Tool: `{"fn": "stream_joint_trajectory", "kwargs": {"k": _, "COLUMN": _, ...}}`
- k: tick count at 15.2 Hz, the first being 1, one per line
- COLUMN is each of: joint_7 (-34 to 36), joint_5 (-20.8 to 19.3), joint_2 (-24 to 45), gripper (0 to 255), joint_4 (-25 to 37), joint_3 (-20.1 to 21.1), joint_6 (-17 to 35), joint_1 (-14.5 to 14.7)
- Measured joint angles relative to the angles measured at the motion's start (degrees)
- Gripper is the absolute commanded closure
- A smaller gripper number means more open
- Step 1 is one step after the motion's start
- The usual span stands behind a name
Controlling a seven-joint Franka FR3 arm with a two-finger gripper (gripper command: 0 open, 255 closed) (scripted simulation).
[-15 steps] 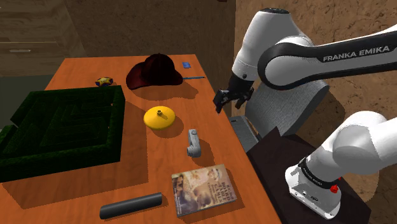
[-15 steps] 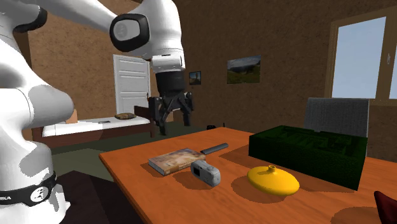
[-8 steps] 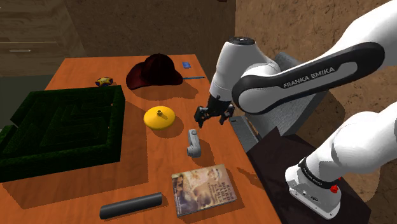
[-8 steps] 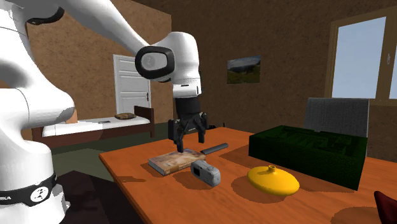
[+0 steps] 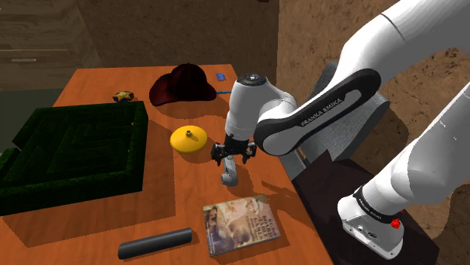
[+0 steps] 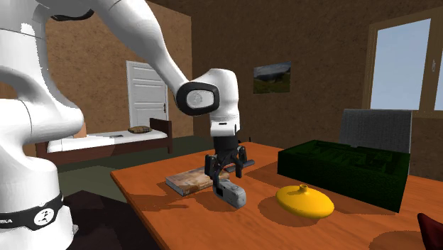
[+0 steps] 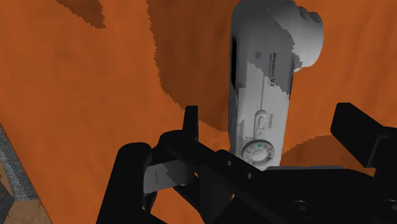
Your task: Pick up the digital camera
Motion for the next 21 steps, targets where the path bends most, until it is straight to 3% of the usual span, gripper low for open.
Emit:
{"fn": "stream_joint_trajectory", "kwargs": {"k": 7, "joint_7": 5.46, "joint_5": -6.93, "joint_2": 6.10, "gripper": 0, "joint_4": 0.09, "joint_3": -2.25, "joint_6": 4.73, "joint_1": 1.75}}
{"fn": "stream_joint_trajectory", "kwargs": {"k": 8, "joint_7": 5.62, "joint_5": -7.19, "joint_2": 6.31, "gripper": 255, "joint_4": 0.00, "joint_3": -2.37, "joint_6": 4.99, "joint_1": 1.81}}
{"fn": "stream_joint_trajectory", "kwargs": {"k": 18, "joint_7": 5.85, "joint_5": -7.53, "joint_2": 6.56, "gripper": 255, "joint_4": -0.02, "joint_3": -2.53, "joint_6": 5.25, "joint_1": 1.92}}
{"fn": "stream_joint_trajectory", "kwargs": {"k": 21, "joint_7": 4.58, "joint_5": -5.61, "joint_2": 4.92, "gripper": 255, "joint_4": 0.08, "joint_3": -1.59, "joint_6": 3.80, "joint_1": 1.32}}
